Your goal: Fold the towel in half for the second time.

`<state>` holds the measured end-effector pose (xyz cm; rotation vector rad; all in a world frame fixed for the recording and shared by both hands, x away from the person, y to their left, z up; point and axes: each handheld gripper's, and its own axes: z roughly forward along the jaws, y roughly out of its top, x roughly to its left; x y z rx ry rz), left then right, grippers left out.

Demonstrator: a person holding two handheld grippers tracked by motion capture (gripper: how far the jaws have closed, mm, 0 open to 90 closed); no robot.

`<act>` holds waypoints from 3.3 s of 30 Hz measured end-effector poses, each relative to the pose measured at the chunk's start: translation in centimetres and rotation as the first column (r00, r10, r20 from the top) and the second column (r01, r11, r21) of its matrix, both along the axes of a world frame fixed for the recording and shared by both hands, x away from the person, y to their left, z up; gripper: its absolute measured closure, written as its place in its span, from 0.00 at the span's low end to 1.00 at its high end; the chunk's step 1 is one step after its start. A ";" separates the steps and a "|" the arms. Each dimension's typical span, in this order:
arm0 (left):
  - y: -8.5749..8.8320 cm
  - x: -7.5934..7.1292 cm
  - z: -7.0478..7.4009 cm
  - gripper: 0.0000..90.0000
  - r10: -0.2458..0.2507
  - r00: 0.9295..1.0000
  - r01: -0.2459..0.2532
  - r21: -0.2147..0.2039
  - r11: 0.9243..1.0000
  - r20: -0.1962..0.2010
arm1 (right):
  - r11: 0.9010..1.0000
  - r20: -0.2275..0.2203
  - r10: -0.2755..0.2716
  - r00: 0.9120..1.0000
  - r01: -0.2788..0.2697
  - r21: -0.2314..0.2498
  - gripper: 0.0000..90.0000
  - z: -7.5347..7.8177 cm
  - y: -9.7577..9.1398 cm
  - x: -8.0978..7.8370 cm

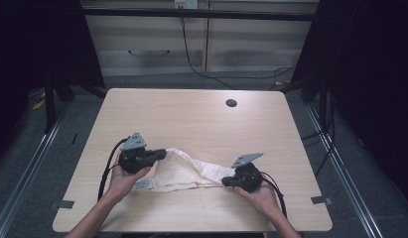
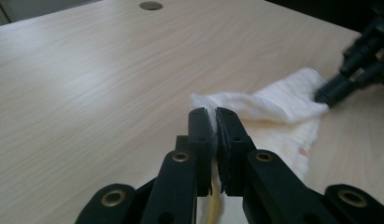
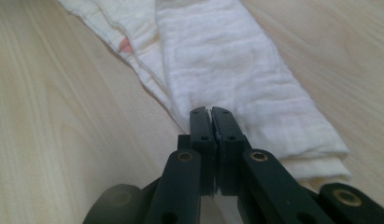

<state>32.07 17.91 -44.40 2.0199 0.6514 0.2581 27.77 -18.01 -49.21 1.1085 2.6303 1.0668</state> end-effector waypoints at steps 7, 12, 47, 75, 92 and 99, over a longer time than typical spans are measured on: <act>-0.3 -4.3 -0.9 0.95 -0.126 0.992 0.127 0.054 0.990 -0.018 | 1.000 0.007 -0.016 1.000 0.016 -0.004 0.99 0.0 0.1 -0.1; 0.1 -6.0 -2.5 0.95 -0.165 0.984 0.172 0.108 0.979 -0.063 | 1.000 0.011 -0.019 1.000 0.019 0.012 0.99 -0.1 -0.1 -0.1; 0.9 -3.9 -5.7 0.95 -0.091 0.994 0.099 0.186 0.978 -0.053 | 0.993 0.102 -0.120 0.988 0.121 -0.003 0.98 -0.5 -4.4 -2.2; 3.6 -2.1 -4.3 0.74 0.004 0.995 0.001 0.057 0.998 -0.095 | 0.977 0.122 -0.159 0.980 0.139 0.159 0.78 1.0 -4.1 -1.3; 7.4 -4.8 -2.5 0.32 0.115 0.983 -0.114 0.015 0.993 -0.143 | 0.926 0.177 -0.333 0.926 0.286 0.246 0.43 2.1 -9.2 -5.2; 10.8 -4.3 -3.0 0.23 0.233 0.962 -0.241 -0.043 0.970 -0.142 | 0.899 0.179 -0.406 0.896 0.356 0.256 0.38 1.6 -10.9 -5.9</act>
